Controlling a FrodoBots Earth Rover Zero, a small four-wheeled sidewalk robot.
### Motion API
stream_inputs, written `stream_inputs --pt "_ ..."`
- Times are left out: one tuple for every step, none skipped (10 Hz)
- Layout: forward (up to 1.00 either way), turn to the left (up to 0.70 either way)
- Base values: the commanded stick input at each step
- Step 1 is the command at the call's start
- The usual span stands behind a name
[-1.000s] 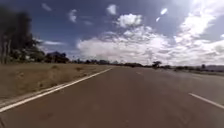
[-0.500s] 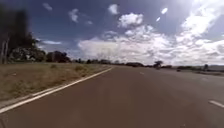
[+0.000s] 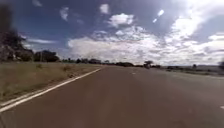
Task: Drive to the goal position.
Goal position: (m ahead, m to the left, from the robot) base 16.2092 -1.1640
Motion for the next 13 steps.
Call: stream_inputs --pt "1.00 0.00" --pt "1.00 0.00" --pt "1.00 0.00" --pt "1.00 0.00" --pt "1.00 0.00" --pt "1.00 0.00" --pt "1.00 0.00" --pt "1.00 0.00" --pt "1.00 0.00" --pt "1.00 0.00" --pt "1.00 0.00" --pt "1.00 0.00" --pt "1.00 0.00"
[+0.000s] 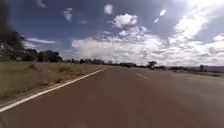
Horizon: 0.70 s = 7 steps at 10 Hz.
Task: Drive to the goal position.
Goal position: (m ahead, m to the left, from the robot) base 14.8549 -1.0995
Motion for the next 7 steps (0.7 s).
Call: stream_inputs --pt "1.00 0.00" --pt "1.00 0.00" --pt "1.00 0.00" --pt "1.00 0.00" --pt "1.00 0.00" --pt "1.00 0.00" --pt "1.00 0.00"
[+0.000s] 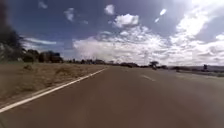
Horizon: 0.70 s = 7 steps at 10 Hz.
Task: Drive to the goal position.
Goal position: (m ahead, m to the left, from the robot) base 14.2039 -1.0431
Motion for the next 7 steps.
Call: stream_inputs --pt "1.00 0.00" --pt "1.00 0.00" --pt "1.00 0.00" --pt "1.00 0.00" --pt "1.00 0.00" --pt "1.00 0.00" --pt "1.00 0.00"
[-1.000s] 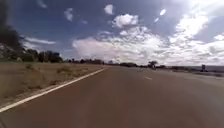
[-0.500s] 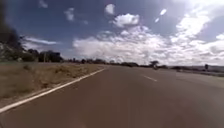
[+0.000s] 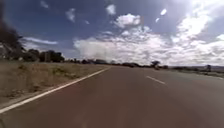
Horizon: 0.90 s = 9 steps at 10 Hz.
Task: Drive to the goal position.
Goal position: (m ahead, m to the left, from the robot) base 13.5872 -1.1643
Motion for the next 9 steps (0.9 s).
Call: stream_inputs --pt "1.00 0.00" --pt "1.00 0.00" --pt "1.00 0.00" --pt "1.00 0.00" --pt "1.00 0.00" --pt "1.00 0.00" --pt "1.00 -0.40" --pt "1.00 -0.40" --pt "1.00 -0.40"
